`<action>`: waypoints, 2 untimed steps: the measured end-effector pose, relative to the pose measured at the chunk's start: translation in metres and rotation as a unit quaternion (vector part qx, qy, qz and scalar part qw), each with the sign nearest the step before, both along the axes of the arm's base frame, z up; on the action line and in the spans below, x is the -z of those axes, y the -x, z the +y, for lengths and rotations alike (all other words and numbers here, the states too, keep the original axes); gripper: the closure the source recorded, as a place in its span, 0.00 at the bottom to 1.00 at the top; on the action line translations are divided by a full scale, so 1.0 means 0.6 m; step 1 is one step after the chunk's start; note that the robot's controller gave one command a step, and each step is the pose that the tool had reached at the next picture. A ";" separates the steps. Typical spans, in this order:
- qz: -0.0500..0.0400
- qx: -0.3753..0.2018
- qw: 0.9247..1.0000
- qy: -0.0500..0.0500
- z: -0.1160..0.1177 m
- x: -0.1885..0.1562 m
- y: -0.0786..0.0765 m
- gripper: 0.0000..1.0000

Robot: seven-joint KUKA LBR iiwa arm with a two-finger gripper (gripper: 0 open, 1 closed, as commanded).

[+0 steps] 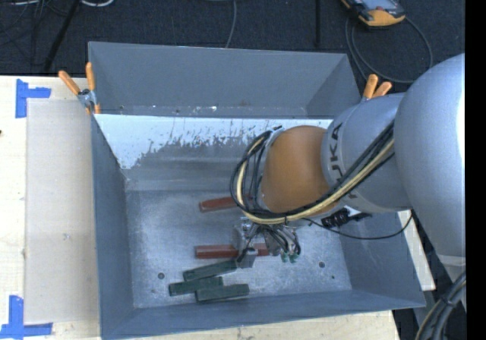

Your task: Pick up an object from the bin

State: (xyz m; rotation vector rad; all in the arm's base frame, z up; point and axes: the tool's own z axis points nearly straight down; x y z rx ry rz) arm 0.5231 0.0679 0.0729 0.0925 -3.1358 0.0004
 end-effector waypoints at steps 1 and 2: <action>0.001 0.000 1.000 0.000 0.000 -0.022 0.001 1.00; -0.001 0.000 1.000 0.000 0.000 -0.044 0.000 1.00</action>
Offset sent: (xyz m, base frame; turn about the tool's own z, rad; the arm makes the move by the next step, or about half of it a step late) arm -0.0001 0.0001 0.0548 0.0000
